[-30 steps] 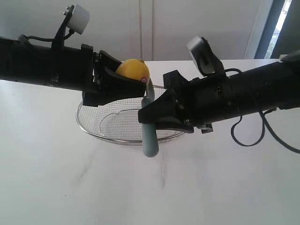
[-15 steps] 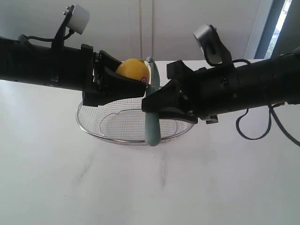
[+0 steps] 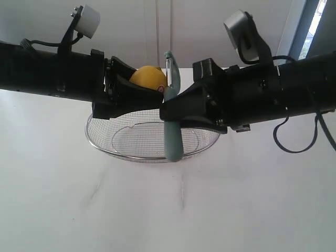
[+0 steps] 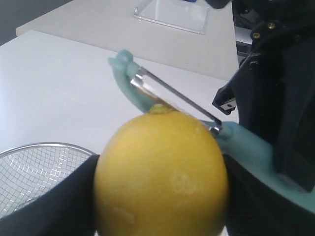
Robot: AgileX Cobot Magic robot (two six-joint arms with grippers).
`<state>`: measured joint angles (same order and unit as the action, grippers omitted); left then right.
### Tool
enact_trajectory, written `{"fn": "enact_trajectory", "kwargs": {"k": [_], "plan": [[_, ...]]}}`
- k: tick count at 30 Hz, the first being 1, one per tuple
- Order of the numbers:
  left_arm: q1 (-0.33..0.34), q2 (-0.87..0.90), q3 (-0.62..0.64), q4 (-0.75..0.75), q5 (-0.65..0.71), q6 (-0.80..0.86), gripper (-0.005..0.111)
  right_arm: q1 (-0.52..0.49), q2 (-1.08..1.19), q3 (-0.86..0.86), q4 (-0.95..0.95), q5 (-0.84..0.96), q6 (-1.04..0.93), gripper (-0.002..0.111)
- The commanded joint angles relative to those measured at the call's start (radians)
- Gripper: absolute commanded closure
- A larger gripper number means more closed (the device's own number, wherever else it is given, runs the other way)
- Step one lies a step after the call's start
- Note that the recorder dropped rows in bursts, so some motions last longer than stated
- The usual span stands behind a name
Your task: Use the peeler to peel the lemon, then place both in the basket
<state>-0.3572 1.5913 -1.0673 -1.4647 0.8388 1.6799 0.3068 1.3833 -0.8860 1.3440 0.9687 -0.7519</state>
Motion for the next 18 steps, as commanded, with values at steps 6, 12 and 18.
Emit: {"fn": "enact_trajectory", "kwargs": {"k": [6,12,18], "plan": [[-0.005,-0.005,-0.004,-0.030,0.022,-0.001,0.107,-0.010,-0.009,0.005,-0.109,-0.033,0.058,0.108],[-0.005,-0.005,-0.004,-0.030,0.022,-0.001,0.107,-0.010,-0.009,0.005,-0.143,-0.049,0.058,0.108],[-0.005,-0.005,-0.004,-0.030,0.022,-0.001,0.107,-0.005,0.025,0.005,-0.130,-0.081,0.077,0.108]]}}
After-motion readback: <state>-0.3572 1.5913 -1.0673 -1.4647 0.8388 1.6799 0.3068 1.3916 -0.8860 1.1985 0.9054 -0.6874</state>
